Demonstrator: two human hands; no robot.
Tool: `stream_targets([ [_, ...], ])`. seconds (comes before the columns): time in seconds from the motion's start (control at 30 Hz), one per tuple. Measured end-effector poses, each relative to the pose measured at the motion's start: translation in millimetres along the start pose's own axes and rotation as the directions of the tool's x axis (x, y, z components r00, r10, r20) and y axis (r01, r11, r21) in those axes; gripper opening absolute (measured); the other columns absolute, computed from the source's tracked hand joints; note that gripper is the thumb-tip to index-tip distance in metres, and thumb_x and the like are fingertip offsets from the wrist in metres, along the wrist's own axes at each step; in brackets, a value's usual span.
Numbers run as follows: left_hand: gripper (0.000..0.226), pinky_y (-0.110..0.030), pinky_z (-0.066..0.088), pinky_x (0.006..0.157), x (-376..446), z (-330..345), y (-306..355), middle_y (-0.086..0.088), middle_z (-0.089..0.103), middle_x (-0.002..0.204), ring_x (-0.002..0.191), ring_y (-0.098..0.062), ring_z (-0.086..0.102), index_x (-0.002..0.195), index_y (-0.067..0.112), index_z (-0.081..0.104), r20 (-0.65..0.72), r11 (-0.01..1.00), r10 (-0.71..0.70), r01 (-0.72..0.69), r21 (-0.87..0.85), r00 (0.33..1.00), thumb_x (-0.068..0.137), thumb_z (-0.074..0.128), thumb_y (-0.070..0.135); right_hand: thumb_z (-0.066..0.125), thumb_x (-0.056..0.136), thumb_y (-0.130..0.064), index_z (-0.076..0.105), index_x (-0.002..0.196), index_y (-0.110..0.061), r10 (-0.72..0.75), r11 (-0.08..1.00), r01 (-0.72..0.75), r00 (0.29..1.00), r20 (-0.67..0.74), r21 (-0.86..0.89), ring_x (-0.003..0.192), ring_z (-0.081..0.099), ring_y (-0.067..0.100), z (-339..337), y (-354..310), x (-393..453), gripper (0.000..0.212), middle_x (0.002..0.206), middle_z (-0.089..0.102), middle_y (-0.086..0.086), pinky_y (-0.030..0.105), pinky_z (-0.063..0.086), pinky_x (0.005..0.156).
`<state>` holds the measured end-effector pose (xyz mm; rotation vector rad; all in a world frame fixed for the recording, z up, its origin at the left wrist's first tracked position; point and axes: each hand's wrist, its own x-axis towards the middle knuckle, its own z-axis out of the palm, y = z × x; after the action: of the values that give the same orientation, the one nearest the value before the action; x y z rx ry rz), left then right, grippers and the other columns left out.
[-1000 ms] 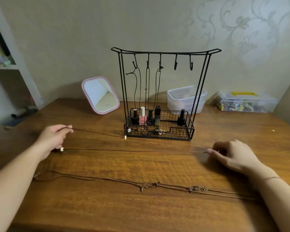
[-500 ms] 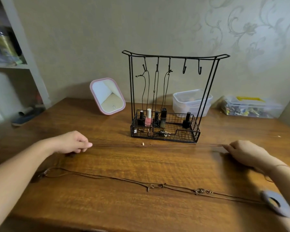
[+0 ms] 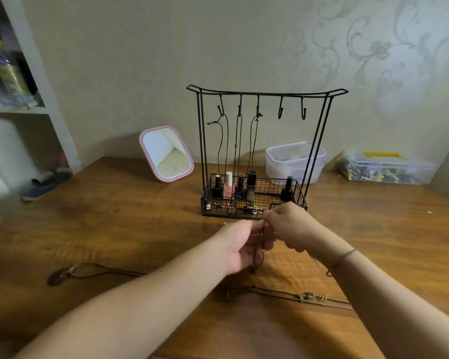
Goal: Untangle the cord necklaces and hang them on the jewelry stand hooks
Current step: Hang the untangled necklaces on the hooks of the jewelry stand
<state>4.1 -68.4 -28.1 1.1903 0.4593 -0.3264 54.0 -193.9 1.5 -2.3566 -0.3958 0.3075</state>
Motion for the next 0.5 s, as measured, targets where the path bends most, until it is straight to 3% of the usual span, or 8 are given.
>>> stream_targets([
  [0.07, 0.024, -0.025, 0.036, 0.056, -1.0, 3.9, -1.8, -0.005, 0.07, 0.07, 0.066, -0.016, 0.061, 0.088, 0.009, 0.07, -0.025, 0.998, -0.004, 0.002, -0.059, 1.0, 0.1, 0.056, 0.025, 0.041, 0.103, -0.033, 0.059, 0.069, -0.014, -0.076, 0.984, 0.059, 0.993, -0.094, -0.17, 0.062, 0.058, 0.015, 5.1, -1.5, -5.5, 0.044, 0.072, 0.062, 0.002, 0.025, 0.042, 0.052],
  [0.17, 0.022, -0.026, 0.036, 0.056, -3.0, 7.3, -1.2, -0.005, 0.069, 0.07, 0.065, -0.017, 0.058, 0.093, 0.012, 0.073, -0.067, 0.995, 0.009, -0.015, -0.099, 0.998, 0.099, 0.058, 0.027, 0.041, 0.102, -0.033, 0.061, 0.069, -0.017, -0.099, 0.971, 0.064, 0.984, -0.147, -0.23, 0.075, 0.064, 0.021, 11.5, 1.9, -8.1, 0.041, 0.078, 0.066, 0.003, 0.033, 0.054, 0.069],
  [0.23, 0.021, -0.026, 0.036, 0.056, -3.8, 9.3, 0.6, -0.006, 0.068, 0.073, 0.066, -0.018, 0.056, 0.096, 0.014, 0.075, -0.074, 0.99, 0.019, -0.029, -0.14, 0.997, 0.098, 0.059, 0.027, 0.042, 0.103, -0.031, 0.061, 0.067, -0.017, -0.093, 0.983, 0.073, 0.989, -0.117, -0.17, 0.066, 0.062, 0.015, 12.2, 1.7, -10.2, 0.043, 0.074, 0.066, 0.002, 0.025, 0.05, 0.058],
  [0.33, 0.02, -0.027, 0.035, 0.058, -5.9, 10.5, 4.4, -0.008, 0.066, 0.082, 0.072, -0.019, 0.055, 0.098, 0.015, 0.075, -0.056, 0.985, 0.032, -0.041, -0.167, 0.998, 0.098, 0.059, 0.028, 0.041, 0.105, -0.028, 0.057, 0.063, -0.017, -0.104, 0.994, 0.101, 0.988, -0.118, -0.032, 0.049, 0.05, 0.006, 10.3, 2.2, -12.6, 0.047, 0.063, 0.059, -0.003, 0.014, 0.033, 0.042],
  [0.5, 0.021, -0.026, 0.033, 0.059, -4.2, 11.8, 8.1, -0.002, 0.068, 0.082, 0.074, -0.017, 0.051, 0.093, 0.019, 0.078, -0.017, 0.98, 0.113, -0.114, -0.161, 0.993, 0.098, 0.061, 0.03, 0.045, 0.105, -0.029, 0.056, 0.061, -0.015, -0.171, 0.975, 0.192, 0.97, -0.172, 0.114, 0.038, 0.046, 0.006, 12.3, 6.0, -13.7, 0.048, 0.049, 0.054, -0.006, 0.021, 0.036, 0.043],
])
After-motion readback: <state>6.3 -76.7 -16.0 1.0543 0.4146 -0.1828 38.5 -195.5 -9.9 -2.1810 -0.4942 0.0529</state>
